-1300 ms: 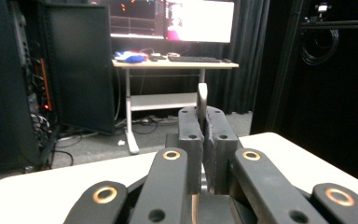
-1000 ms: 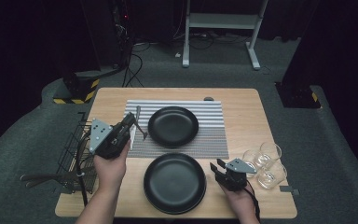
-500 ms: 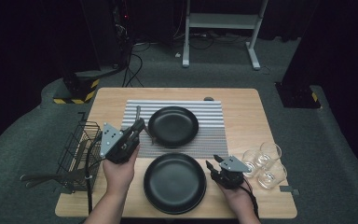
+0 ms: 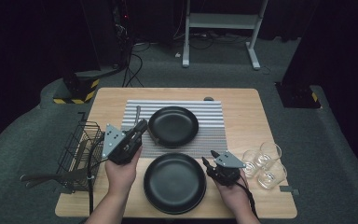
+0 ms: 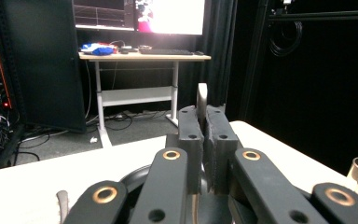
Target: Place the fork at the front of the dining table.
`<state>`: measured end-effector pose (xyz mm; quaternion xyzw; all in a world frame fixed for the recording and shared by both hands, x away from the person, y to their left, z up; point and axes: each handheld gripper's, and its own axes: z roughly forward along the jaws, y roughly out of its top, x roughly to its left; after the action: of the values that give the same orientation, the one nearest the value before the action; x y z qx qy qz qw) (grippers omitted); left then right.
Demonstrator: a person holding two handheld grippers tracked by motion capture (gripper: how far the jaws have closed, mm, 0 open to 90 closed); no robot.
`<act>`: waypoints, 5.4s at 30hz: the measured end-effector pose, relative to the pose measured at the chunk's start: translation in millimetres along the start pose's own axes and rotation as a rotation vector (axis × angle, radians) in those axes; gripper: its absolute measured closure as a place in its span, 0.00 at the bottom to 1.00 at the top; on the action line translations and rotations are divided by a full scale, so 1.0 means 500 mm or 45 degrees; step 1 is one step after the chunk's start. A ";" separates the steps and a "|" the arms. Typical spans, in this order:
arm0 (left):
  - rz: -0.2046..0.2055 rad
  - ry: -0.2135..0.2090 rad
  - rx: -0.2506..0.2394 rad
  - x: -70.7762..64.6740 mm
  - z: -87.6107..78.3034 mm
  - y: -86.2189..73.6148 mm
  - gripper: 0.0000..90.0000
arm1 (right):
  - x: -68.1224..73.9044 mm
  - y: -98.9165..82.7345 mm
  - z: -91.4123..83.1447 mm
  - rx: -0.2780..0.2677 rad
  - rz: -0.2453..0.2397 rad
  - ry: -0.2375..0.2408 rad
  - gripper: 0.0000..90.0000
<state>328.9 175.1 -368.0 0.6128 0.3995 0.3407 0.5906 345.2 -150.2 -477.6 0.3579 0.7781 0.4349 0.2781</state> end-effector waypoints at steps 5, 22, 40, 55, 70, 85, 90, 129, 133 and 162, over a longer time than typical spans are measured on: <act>0.003 -0.006 0.002 -0.007 0.004 -0.003 0.96 | 0.006 0.019 -0.003 -0.033 0.022 -0.006 0.65; -0.001 -0.033 0.004 -0.029 0.019 -0.006 0.96 | 0.032 0.077 0.004 -0.127 0.028 0.073 0.59; 0.003 -0.078 0.020 -0.054 0.043 -0.016 0.96 | 0.079 0.120 0.033 -0.155 -0.040 0.096 0.58; -0.001 -0.094 0.023 -0.060 0.059 -0.016 0.96 | 0.098 0.159 0.048 -0.163 -0.063 0.151 0.61; -0.014 -0.110 0.016 -0.058 0.063 -0.015 0.96 | 0.120 0.181 0.067 -0.181 -0.051 0.180 0.67; -0.008 -0.123 0.037 -0.074 0.072 -0.022 0.96 | 0.124 0.181 0.081 -0.228 -0.061 0.158 0.75; -0.022 -0.126 0.032 -0.075 0.071 -0.022 0.96 | 0.125 0.180 0.083 -0.247 -0.064 0.150 0.81; -0.028 -0.166 0.080 -0.072 0.069 -0.023 0.81 | 0.126 0.177 0.090 -0.252 -0.066 0.150 0.94; -0.028 -0.164 0.084 -0.068 0.067 -0.026 0.79 | 0.122 0.179 0.091 -0.253 -0.061 0.147 0.94; 0.006 -0.012 0.210 0.036 0.027 -0.094 0.71 | 0.101 0.184 0.081 -0.245 -0.025 0.136 0.94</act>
<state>344.7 184.2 -416.9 0.6619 0.4221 0.3051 0.5391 374.6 -56.6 -422.1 0.2982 0.7500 0.5232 0.2736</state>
